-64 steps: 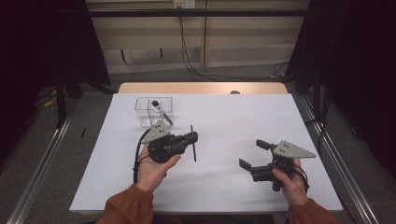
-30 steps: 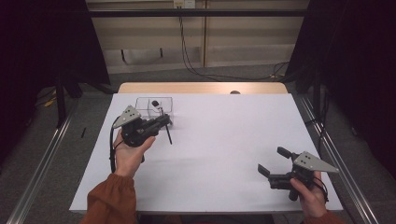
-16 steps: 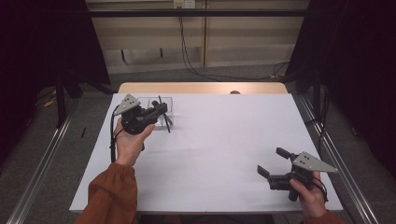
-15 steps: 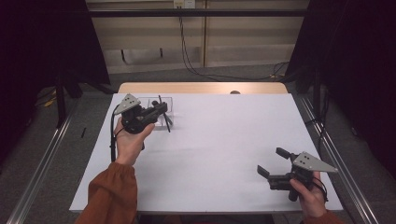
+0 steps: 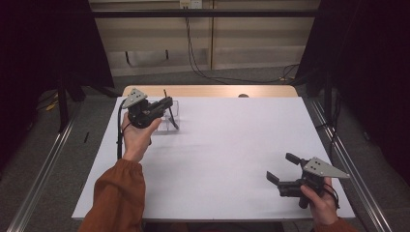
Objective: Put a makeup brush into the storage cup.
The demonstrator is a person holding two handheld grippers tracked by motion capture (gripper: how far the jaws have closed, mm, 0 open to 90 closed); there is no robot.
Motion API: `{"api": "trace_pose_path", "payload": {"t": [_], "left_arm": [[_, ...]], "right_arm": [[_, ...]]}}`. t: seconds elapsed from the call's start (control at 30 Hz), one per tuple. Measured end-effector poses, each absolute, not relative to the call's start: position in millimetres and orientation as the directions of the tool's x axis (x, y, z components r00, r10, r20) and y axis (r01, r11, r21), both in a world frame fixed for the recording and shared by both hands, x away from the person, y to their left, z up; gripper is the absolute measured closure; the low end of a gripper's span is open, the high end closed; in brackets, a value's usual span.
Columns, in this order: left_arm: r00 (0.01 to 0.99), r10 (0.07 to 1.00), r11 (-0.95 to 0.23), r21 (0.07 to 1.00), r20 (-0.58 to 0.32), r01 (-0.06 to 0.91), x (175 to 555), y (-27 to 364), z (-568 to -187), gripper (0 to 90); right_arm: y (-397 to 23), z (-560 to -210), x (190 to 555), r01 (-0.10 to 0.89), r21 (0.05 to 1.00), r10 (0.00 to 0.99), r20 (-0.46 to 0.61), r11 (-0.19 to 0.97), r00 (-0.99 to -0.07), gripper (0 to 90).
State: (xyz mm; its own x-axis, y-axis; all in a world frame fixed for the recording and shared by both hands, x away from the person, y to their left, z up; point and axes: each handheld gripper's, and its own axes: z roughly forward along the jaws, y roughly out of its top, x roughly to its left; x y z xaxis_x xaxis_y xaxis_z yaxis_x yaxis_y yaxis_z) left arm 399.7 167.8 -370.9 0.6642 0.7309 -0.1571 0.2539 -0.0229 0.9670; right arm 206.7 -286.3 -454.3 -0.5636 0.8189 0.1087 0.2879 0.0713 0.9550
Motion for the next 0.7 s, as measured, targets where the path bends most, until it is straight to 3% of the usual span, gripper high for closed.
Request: {"api": "trace_pose_path", "payload": {"t": [0.7], "left_arm": [[0.606, 0.788, -0.023, 0.979, -0.108, 0.204, 424, 163, -360, 85.4]], "right_arm": [[-287, -454, 207, 0.288, 0.955, 0.814, 0.112, 0.07, -0.57, 0.0]]}}
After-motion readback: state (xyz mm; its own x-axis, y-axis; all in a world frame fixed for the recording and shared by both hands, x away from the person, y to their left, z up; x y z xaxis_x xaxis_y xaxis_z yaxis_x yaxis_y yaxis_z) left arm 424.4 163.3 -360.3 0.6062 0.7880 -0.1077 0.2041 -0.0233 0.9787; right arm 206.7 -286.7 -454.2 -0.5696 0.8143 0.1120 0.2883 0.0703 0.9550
